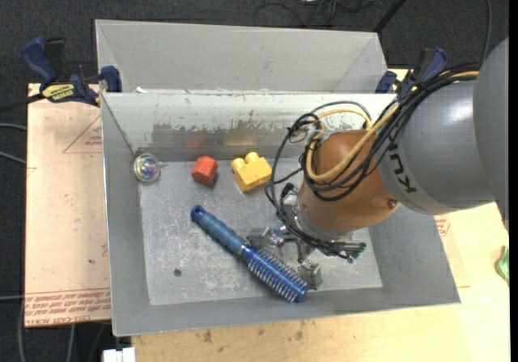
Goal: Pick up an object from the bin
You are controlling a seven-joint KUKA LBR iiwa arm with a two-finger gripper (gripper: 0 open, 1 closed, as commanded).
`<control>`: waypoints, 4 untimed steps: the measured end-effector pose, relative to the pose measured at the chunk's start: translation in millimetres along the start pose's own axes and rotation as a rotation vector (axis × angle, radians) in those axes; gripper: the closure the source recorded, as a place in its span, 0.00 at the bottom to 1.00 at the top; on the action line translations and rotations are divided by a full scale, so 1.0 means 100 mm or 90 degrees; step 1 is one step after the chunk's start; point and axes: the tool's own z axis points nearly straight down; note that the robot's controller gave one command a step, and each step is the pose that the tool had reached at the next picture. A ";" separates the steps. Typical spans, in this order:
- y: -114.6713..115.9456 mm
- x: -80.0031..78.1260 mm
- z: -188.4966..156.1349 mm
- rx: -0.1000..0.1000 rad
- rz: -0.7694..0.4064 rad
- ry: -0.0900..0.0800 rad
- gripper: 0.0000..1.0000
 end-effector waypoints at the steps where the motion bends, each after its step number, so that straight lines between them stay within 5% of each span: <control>1: 0.09 0.01 0.00 -0.001 -0.163 -0.002 0.00; 2: -0.11 0.08 -1.06 -0.008 -0.334 0.007 0.00; 3: -0.46 -0.45 0.08 -0.013 -0.233 0.009 0.00; 4: 0.02 0.05 -0.62 -0.012 -0.236 0.010 0.00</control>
Offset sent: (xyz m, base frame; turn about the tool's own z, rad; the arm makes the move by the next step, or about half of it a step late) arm -0.0132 0.0030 -0.0037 -0.2587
